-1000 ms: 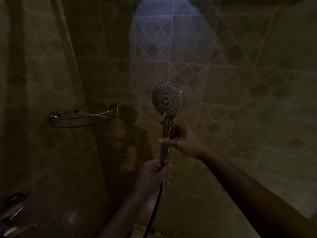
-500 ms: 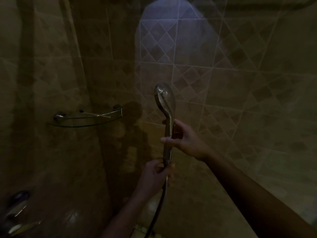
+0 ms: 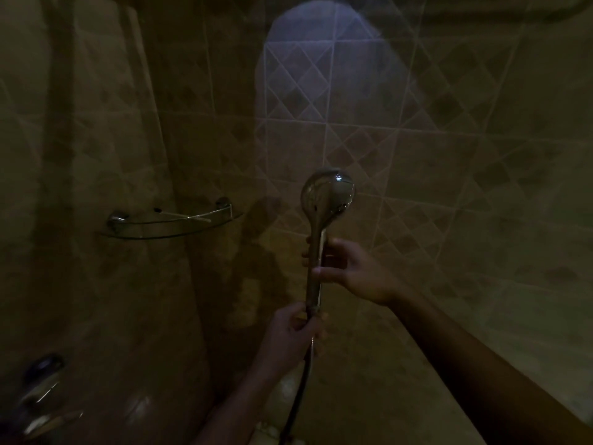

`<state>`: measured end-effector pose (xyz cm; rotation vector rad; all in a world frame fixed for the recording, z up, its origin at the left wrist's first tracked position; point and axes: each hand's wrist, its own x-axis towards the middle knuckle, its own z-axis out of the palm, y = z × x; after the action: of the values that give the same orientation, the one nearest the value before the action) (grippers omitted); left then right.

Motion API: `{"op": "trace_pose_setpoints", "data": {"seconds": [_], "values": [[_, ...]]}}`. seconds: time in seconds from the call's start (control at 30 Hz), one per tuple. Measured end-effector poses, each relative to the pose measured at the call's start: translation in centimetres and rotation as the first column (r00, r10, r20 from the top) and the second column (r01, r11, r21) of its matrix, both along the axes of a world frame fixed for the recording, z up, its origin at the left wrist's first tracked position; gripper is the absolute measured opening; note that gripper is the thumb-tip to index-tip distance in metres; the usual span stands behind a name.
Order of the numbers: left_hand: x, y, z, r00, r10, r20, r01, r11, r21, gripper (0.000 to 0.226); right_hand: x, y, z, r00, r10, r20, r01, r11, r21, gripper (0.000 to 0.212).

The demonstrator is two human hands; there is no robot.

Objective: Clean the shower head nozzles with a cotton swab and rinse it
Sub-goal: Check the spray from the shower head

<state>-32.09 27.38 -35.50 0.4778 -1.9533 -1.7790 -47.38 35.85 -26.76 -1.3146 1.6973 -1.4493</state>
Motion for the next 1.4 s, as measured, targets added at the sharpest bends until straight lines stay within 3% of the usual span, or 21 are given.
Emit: {"op": "trace_pose_setpoints", "data": {"seconds": [0.07,0.17,0.27,0.33,0.47,0.6,0.67,0.77,0.87,1.03,1.1,1.27,1.4], "values": [[0.0,0.0,-0.1,1.0,0.007,0.001,-0.007,1.0,-0.015,0.012,-0.1,0.0,0.0,1.0,-0.005,-0.004,0.005,1.0,0.003,0.04],[0.0,0.2,0.0,1.0,0.009,0.008,-0.009,1.0,-0.022,0.005,0.7,0.1,0.8,0.975,-0.107,-0.193,0.106,0.994,-0.017,0.045],[0.0,0.3,0.0,1.0,-0.01,0.007,0.01,1.0,-0.029,0.002,1.3,0.4,1.0,0.955,-0.137,-0.261,0.126,0.99,-0.058,0.05],[0.0,0.2,-0.1,1.0,0.006,0.004,-0.006,1.0,-0.022,0.005,1.2,0.5,1.1,0.967,-0.093,-0.238,0.085,0.995,-0.043,0.043],[0.1,0.0,-0.2,0.999,0.035,-0.004,-0.035,0.999,-0.036,0.014,1.2,1.1,1.3,1.0,0.018,-0.014,-0.018,1.0,-0.012,0.037],[0.0,0.3,-0.4,0.998,0.059,0.013,-0.058,0.998,-0.03,0.011,1.5,0.4,0.8,0.974,-0.153,-0.168,0.147,0.988,-0.049,0.051],[-0.1,0.3,-0.5,0.997,0.065,0.029,-0.065,0.998,-0.006,0.013,1.7,0.0,0.7,0.966,-0.15,-0.209,0.139,0.988,-0.068,0.048],[-0.1,0.1,-0.6,0.996,0.078,0.041,-0.079,0.996,0.033,0.016,1.6,0.1,0.8,0.994,-0.034,-0.109,0.027,0.997,-0.066,0.034],[0.0,-0.4,-0.9,0.996,0.085,0.032,-0.085,0.996,-0.017,0.007,1.3,0.1,0.7,1.0,-0.018,-0.01,0.018,0.999,-0.039,0.036],[0.1,-0.5,-0.8,0.998,0.061,0.02,-0.06,0.998,-0.026,0.01,1.8,-0.4,0.7,0.971,-0.114,-0.211,0.102,0.993,-0.066,0.04],[0.1,-0.4,-0.6,0.997,0.062,0.036,-0.061,0.997,-0.041,0.017,1.8,-0.4,0.9,0.974,-0.091,-0.206,0.082,0.995,-0.053,0.035],[0.1,-1.0,-1.0,0.997,0.055,0.053,-0.054,0.998,-0.016,0.024,1.7,-0.2,1.1,1.0,0.021,-0.019,-0.022,1.0,-0.015,0.036],[0.5,-1.0,-0.8,1.0,-0.011,-0.008,0.011,1.0,0.015,0.011,2.6,-1.1,1.0,0.974,-0.13,-0.186,0.123,0.991,-0.052,0.052]]}}
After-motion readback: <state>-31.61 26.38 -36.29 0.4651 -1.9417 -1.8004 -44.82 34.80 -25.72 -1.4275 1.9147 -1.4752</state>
